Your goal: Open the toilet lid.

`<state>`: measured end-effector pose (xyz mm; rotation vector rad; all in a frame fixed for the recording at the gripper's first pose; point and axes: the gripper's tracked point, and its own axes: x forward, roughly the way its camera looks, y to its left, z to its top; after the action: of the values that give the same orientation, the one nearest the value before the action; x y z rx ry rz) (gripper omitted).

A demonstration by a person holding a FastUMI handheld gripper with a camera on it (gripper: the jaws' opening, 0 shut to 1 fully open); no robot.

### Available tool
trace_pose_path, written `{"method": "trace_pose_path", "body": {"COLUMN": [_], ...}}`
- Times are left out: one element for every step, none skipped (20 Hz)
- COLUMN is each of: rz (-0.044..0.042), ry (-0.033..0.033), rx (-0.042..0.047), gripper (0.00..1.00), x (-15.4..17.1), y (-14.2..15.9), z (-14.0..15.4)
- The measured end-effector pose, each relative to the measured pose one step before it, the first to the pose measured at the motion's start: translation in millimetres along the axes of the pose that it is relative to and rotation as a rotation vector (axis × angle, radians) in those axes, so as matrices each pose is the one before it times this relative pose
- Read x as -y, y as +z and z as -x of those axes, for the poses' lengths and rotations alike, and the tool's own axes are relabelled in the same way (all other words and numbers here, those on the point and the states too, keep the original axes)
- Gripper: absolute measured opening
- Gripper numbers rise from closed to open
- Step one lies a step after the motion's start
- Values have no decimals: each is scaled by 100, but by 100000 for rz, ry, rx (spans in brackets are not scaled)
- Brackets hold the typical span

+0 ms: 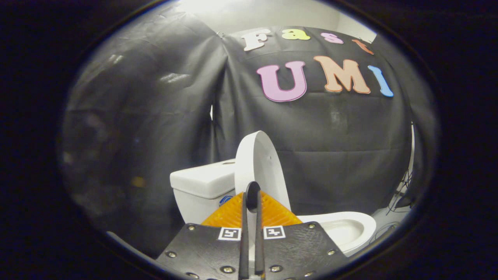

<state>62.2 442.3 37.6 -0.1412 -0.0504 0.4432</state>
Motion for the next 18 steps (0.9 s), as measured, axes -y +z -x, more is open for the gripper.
{"method": "trace_pose_path", "body": {"rz": [46, -1197, -1482, -508, 1136, 1440, 1865, 1141, 784, 452, 197, 212, -23, -36, -392, -523, -1115, -1055], "ry": [1776, 1181, 1165, 442, -106, 723, -48, 664, 578, 841, 148, -565, -35, -604, -207, -638, 189, -175], "rx": [-869, -775, -1413, -1251, -1083, -403, 102, 371, 514, 345, 220, -76, 166, 468, 289, 4, -525, -782], "gripper": [7, 8, 9, 11, 12, 12, 11, 11, 12, 12, 12, 13, 13, 17, 17, 22, 26, 31], "x": [-94, 106, -47, -57, -9, -267, -69, -186, -138, -23, -120, 136, 149, 192, 212, 258, 142, 368], "y": [-253, -210, -399, -472, -299, -212, -8, 145, 101, 43, 96, 96, 105, 193, 304, 105, 6, -49], "z": [39, -3, -67, 70, 176, 75, 124, 47, 53, 273, 64, 210, 178, 5, 195, 54, 169, 11]}}
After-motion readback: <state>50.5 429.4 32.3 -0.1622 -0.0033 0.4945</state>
